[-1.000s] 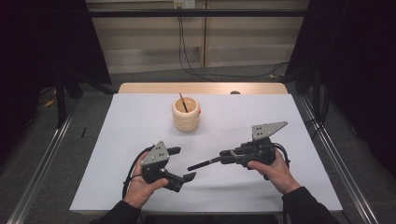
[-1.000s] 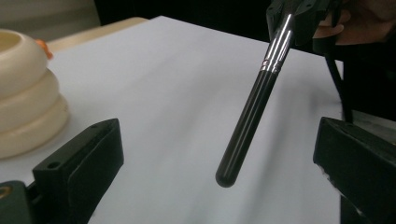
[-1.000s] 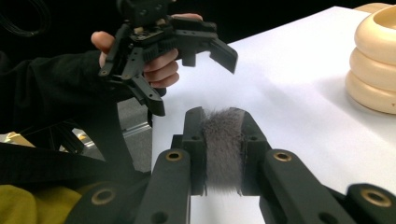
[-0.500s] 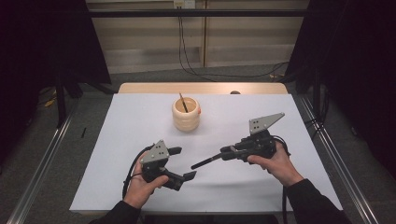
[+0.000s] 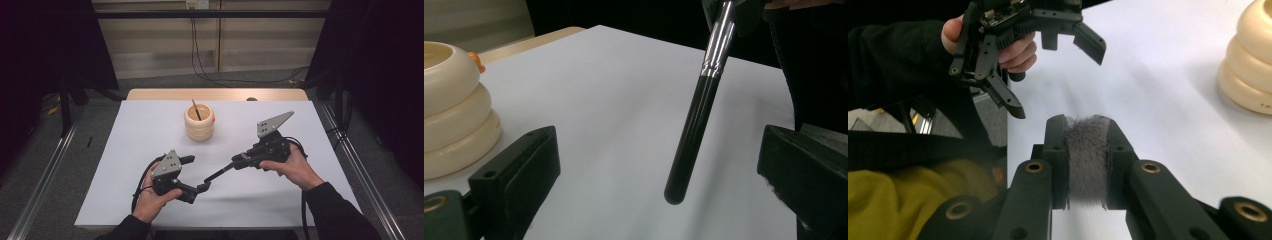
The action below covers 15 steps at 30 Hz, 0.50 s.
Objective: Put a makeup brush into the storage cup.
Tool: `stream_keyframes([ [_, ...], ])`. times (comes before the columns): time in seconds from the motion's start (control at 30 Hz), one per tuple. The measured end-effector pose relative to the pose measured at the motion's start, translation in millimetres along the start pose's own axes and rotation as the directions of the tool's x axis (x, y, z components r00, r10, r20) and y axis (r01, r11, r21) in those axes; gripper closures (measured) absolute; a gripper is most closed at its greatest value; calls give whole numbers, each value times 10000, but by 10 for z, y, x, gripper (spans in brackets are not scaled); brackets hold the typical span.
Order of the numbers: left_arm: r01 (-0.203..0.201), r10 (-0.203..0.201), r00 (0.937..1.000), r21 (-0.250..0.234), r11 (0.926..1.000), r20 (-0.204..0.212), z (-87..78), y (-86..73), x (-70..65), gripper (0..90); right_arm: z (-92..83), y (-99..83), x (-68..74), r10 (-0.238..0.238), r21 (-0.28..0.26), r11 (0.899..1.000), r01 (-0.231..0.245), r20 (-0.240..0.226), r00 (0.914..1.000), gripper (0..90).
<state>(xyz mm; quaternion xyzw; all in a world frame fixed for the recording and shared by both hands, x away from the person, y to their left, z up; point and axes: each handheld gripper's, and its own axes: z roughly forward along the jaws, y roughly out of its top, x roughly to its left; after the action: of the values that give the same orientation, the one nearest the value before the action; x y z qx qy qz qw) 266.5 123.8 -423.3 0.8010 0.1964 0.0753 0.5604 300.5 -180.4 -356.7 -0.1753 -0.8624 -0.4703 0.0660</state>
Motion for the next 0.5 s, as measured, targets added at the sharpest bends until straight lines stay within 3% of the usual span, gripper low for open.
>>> stream_keyframes([
  [0.1,110,-111,9999,27,9999,124,5,6,7,40,29,41,0,-10,352,9994,8,48,10000,776],
  [0.17,18,-19,10000,131,9999,57,8,10,-4,55,50,70,-3,27,636,9980,-26,-15,10000,776],
  [0.43,-185,168,9982,296,9994,568,68,50,-44,108,143,154,-13,24,1151,9934,-13,-93,10000,776],
  [0.5,-391,370,9978,367,9986,558,83,62,-57,127,162,156,-3,-4,1261,9920,21,-132,9999,776],
])
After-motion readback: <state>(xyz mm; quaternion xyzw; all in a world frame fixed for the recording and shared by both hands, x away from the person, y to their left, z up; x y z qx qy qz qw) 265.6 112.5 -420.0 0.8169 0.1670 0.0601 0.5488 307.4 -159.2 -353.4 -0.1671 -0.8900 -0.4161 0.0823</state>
